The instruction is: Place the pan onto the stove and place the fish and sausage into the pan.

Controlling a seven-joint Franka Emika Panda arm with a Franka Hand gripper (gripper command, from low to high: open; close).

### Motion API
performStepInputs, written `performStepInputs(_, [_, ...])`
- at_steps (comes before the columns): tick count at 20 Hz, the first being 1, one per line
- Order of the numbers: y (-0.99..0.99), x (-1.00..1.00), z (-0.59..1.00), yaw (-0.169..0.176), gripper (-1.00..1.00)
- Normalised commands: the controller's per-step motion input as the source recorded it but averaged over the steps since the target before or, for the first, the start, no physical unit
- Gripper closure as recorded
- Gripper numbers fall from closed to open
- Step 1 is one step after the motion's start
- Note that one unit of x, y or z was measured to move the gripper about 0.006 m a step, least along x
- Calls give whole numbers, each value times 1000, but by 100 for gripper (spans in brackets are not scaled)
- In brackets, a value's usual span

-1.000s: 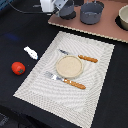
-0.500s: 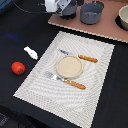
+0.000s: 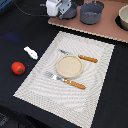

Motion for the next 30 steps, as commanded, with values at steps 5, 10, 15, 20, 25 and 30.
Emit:
performStepInputs(5, [225, 98, 935, -22, -100])
performStepInputs(10, [-234, 10, 938, -45, -100])
performStepInputs(15, [-683, 0, 441, -45, -100])
performStepInputs(20, [-774, -18, 110, -25, -100])
performStepInputs(25, [-806, -90, 0, -19, -100])
performStepInputs(30, [-823, -115, -9, -21, -100])
